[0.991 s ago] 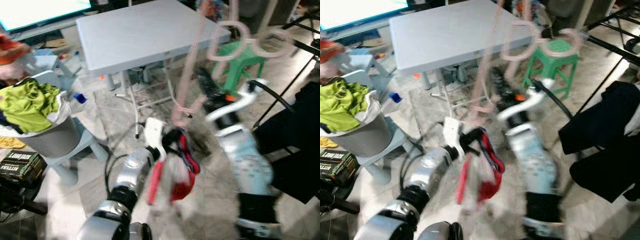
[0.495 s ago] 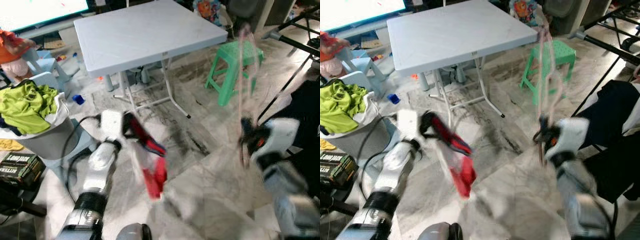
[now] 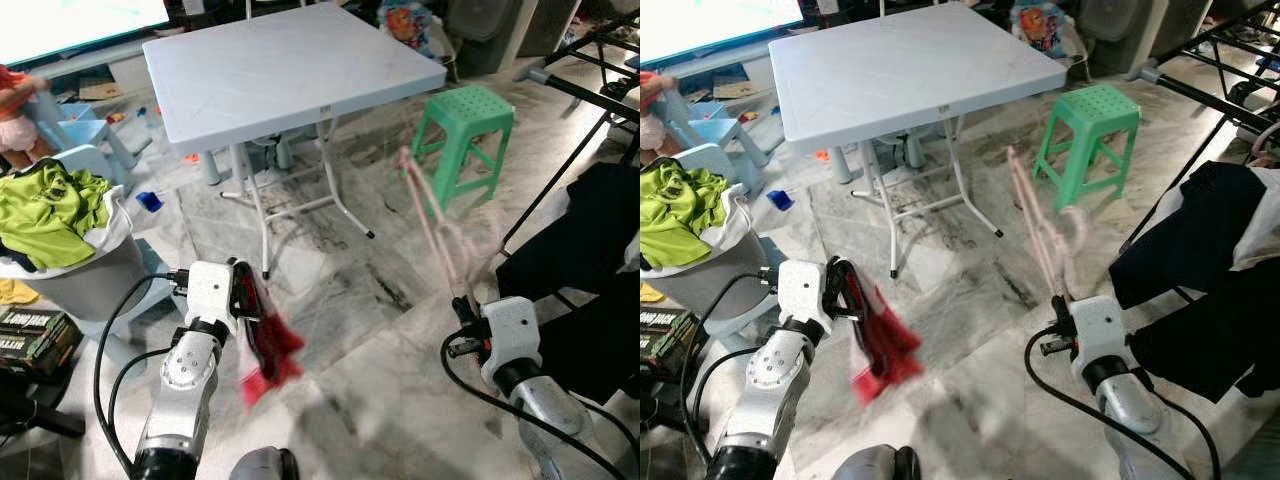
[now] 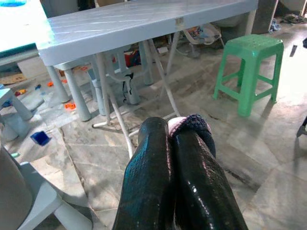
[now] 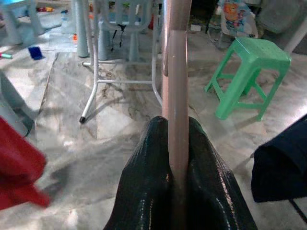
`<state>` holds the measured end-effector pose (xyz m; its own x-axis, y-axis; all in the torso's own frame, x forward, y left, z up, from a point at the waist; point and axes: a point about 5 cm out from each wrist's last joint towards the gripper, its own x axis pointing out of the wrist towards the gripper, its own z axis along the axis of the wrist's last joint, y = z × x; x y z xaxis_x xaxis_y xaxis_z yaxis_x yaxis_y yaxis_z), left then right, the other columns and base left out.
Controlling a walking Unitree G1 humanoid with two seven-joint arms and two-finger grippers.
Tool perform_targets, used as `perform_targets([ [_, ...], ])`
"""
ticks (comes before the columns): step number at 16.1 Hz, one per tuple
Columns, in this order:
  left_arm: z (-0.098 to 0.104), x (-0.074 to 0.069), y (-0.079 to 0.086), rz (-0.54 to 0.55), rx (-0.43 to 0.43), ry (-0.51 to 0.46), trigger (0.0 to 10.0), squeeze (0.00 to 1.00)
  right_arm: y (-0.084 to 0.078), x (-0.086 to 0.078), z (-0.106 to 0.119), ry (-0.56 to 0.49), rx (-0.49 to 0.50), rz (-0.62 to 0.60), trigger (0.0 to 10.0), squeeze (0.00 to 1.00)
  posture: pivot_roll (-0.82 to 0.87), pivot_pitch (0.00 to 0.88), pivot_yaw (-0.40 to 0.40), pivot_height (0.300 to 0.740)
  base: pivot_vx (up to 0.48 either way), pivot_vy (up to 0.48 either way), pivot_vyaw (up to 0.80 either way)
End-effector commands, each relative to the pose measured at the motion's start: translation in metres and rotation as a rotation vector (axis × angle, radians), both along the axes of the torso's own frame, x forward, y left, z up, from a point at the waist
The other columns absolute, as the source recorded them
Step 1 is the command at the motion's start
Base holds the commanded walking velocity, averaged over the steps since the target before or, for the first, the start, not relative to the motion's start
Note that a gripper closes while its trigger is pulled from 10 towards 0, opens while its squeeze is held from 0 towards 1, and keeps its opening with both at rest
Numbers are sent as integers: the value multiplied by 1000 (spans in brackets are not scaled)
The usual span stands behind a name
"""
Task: Hang hanger
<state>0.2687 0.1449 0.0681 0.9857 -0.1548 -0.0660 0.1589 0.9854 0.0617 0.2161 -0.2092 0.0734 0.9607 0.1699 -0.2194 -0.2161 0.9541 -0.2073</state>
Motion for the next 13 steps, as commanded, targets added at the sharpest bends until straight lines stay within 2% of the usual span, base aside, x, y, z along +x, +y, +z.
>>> perform_targets([
  [1, 10, 3, 1, 4, 6, -27, 10000, 0, 1, 4, 3, -28, 20, 10, 10000, 0, -63, 0, 82, 740, 281, 0, 0],
  [5, 20, 12, 1, 4, -1, -58, 10000, 0, -3, 17, 14, -81, 23, 16, 10000, 0, -63, 0, 86, 740, 357, 0, 108],
  [7, 21, 12, 1, 4, -4, -57, 10000, 0, -2, 19, 15, -85, 36, 14, 10000, 0, -64, 0, 82, 740, 409, 0, 416],
  [11, 22, 11, 1, 6, -11, -54, 10000, 0, 9, 17, 13, -85, 64, 51, 10000, 0, -66, 0, 81, 740, 431, 0, 0],
  [13, 24, 11, -2, 9, -12, -62, 10000, 0, 10, 17, 13, -91, 73, 51, 10000, 0, -67, 0, 80, 740, 459, 0, 0],
])
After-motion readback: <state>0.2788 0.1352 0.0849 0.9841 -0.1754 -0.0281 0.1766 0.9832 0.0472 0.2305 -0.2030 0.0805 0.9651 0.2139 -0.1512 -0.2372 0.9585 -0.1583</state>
